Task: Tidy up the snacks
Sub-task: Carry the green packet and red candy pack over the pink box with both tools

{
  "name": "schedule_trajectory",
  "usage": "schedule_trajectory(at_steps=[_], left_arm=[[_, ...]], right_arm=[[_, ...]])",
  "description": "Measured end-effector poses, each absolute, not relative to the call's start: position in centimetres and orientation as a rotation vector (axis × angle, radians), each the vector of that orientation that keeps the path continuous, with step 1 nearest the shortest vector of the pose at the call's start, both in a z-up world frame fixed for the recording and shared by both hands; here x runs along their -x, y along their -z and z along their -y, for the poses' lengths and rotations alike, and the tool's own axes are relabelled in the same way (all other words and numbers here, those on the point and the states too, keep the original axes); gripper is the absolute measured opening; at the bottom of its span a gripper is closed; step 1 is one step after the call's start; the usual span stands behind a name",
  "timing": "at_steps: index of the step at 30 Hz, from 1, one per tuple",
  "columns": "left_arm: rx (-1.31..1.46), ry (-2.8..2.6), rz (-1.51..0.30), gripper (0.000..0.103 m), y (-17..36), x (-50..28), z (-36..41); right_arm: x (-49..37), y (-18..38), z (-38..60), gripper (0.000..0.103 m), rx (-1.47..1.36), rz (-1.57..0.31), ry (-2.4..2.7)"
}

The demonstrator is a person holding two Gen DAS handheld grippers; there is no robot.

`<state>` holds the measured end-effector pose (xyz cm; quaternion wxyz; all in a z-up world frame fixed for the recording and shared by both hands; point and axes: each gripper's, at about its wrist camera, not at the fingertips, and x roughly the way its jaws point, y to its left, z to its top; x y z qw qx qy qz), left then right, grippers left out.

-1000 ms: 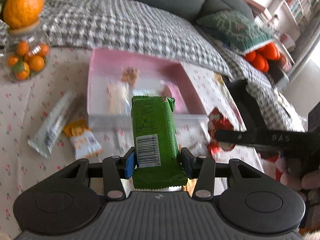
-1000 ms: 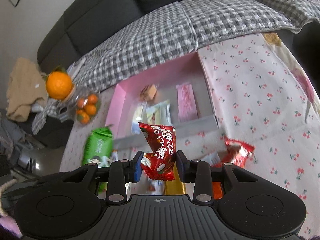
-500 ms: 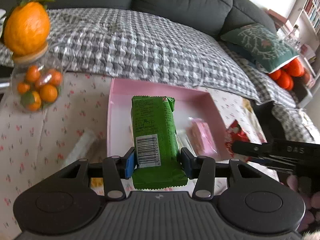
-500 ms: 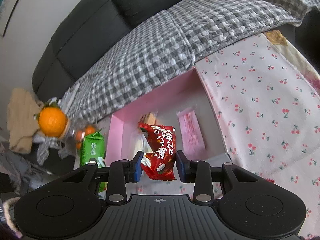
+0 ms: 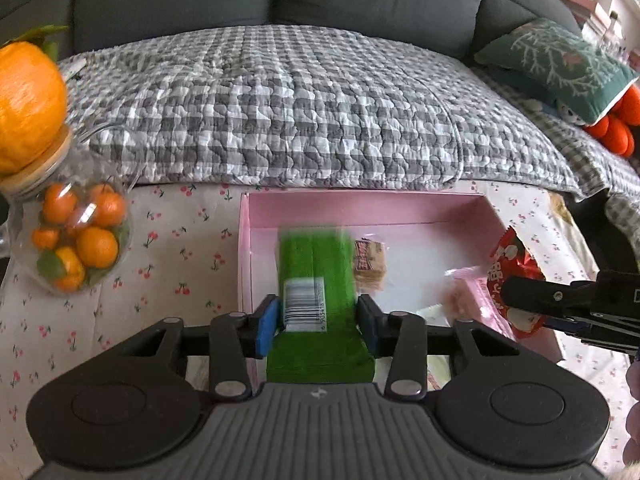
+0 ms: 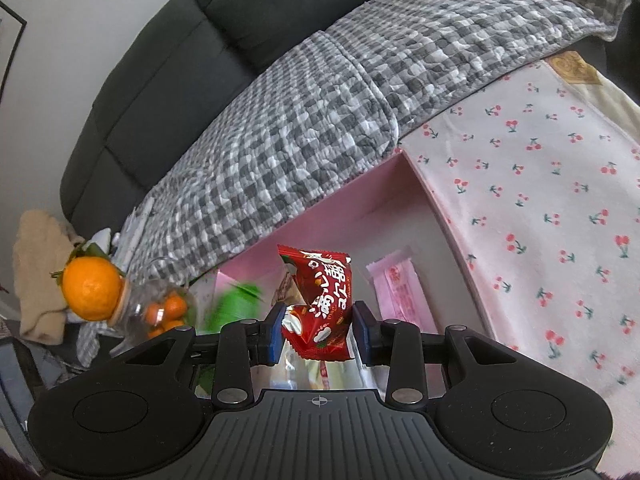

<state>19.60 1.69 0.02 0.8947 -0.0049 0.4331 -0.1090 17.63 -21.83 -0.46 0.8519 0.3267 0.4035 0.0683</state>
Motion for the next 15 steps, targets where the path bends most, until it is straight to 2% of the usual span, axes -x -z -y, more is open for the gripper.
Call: schedule_trajectory(at_steps=[2, 13, 15], left_arm=[[-0.011, 0.230, -0.901, 0.025, 0.3, -20.0, -1.5], [-0.038, 0.217, -0.892, 0.029, 1.5, -20.7, -1.7], [-0.033, 0.215, -0.891, 0.032, 1.5, -20.7, -1.7]], right_arm=[[-18.1, 0.7, 21.4, 0.034, -0.675, -0.846, -0.141], [-19.5, 2.5, 21.0, 0.035, -0.675, -0.858, -0.090], [-19.4, 2.4, 21.0, 0.037, -0.677, -0.844, -0.086]])
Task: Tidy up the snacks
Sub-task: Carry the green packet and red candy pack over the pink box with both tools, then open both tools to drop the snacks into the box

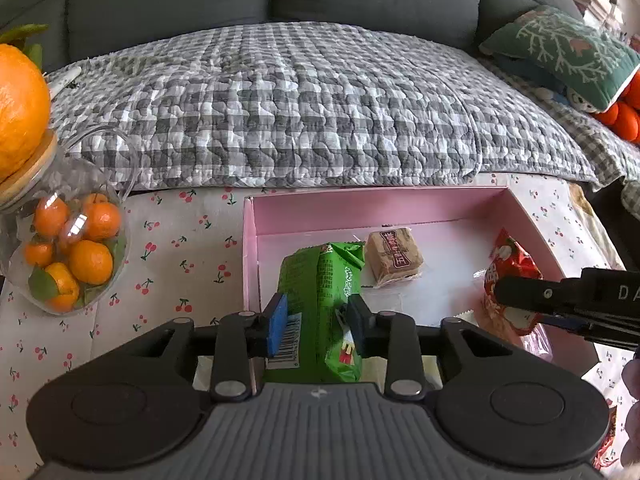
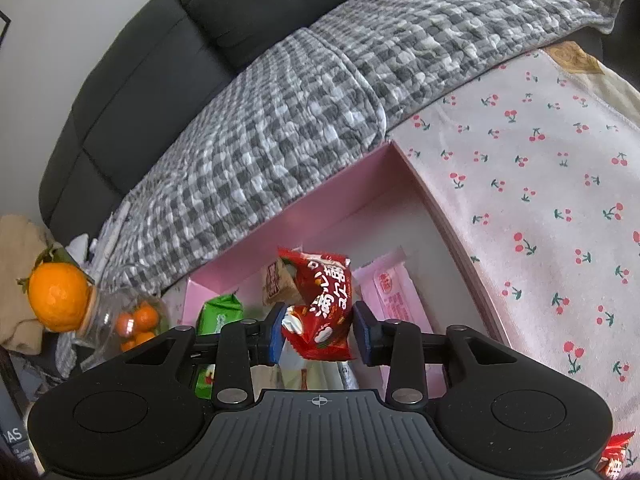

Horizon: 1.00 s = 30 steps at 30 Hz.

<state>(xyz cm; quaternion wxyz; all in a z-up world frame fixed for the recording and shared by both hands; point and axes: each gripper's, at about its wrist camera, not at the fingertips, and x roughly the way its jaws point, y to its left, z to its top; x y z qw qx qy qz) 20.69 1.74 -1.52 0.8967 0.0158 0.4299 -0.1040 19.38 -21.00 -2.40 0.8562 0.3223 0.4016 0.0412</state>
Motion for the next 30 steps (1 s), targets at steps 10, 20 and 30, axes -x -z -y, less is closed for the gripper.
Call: schedule_trajectory(at_steps=[10, 20, 30], left_arm=[[-0.005, 0.226, -0.882, 0.061, 1.3, -20.4, -1.9], [-0.014, 0.237, -0.850, 0.084, -0.1, -18.8, -1.7], [-0.012, 0.251, -0.845, 0.100, -1.3, -16.3, -1.5]], right_arm=[[-19.1, 1.4, 21.2, 0.068, -0.677, -0.812, -0.067], [-18.0, 0.4, 21.6, 0.078, -0.676, -0.814, -0.068], [-16.1, -1.6, 22.2, 0.084, -0.614, -0.806, -0.076]])
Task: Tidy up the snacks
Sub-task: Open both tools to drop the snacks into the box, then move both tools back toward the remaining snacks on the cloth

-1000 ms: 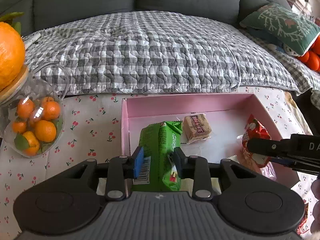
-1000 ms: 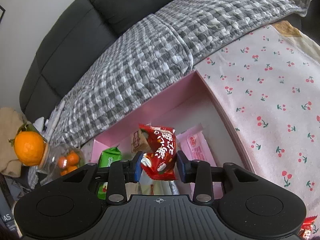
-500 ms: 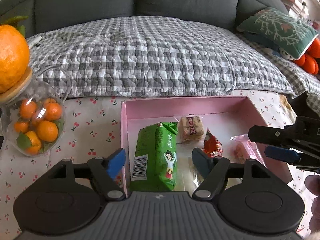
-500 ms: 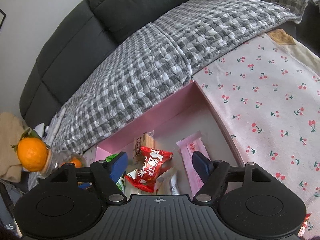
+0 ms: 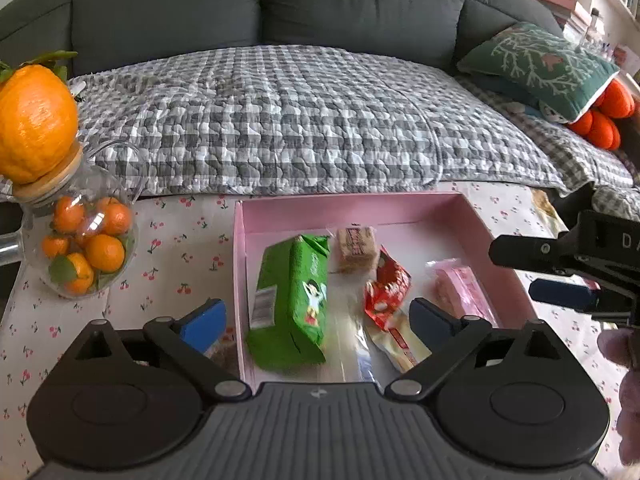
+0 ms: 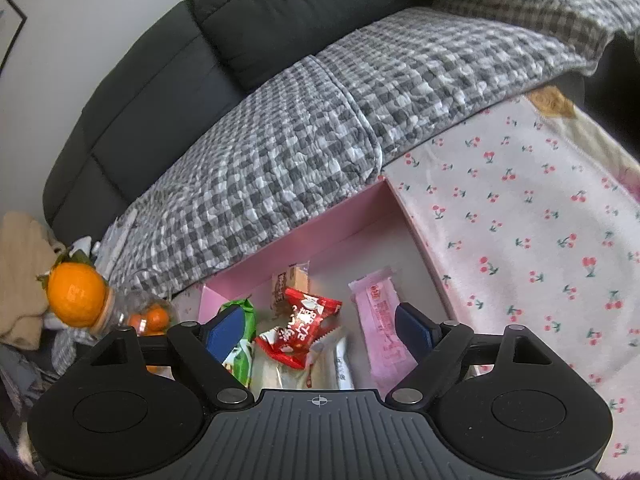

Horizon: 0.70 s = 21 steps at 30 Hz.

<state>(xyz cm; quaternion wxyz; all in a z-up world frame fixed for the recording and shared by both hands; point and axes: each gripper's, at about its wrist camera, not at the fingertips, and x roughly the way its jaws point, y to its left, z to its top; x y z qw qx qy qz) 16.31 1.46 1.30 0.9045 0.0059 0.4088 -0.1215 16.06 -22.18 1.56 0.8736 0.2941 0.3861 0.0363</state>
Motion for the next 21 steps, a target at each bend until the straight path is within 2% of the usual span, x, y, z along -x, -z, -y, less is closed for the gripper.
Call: schedule_trajectory(at_steps=[3, 6, 21], left_arm=[[-0.010, 0.253, -0.849, 0.102, -1.6, -15.4, -1.4], [-0.009, 0.249, -0.860, 0.102, -1.8, -14.6, -1.3], [0.042, 0.282, -0.896, 0.102, -2.2, -9.8, -1.5]], right_arm=[[-15.4, -2.1, 22.5, 0.085, -0.597, -0.806, -0.077], [-14.7, -2.6, 22.6, 0.093, -0.576, -0.806, -0.079], [-10.7, -4.4, 22.6, 0.094, -0.422, -0.813, -0.073]])
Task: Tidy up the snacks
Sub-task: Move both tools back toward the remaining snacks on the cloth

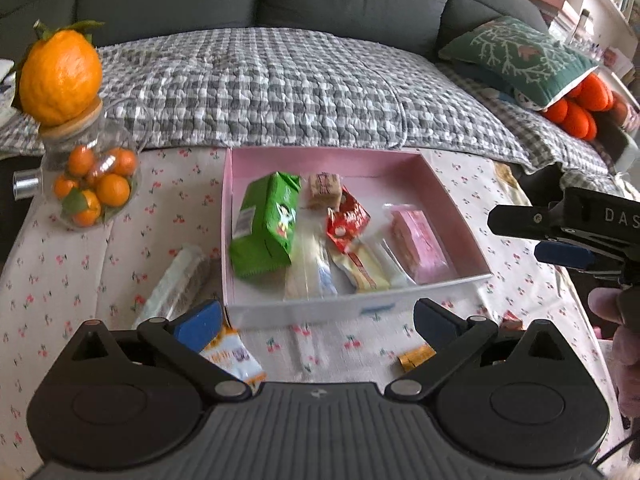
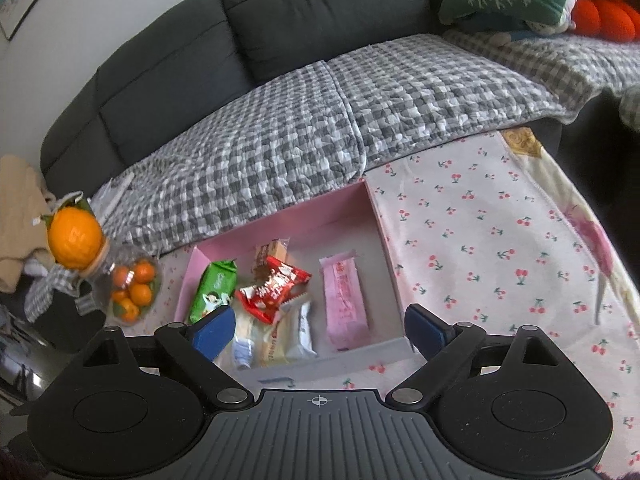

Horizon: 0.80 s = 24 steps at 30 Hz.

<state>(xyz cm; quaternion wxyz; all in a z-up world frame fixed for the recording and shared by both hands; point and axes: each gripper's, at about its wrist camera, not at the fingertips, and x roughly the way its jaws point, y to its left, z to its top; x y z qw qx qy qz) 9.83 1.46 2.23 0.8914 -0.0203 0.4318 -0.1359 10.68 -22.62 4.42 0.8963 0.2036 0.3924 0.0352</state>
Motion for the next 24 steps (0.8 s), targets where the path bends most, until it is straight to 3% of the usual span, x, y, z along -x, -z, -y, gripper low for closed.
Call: schedule_trajectory(at_steps=[24], left_arm=[[-0.047, 0.363, -0.870, 0.102, -0.1, -4.0, -2.9]], right_arm=[[-4.3, -2.3, 22.9, 0.094, -0.248, -0.832, -0.119]])
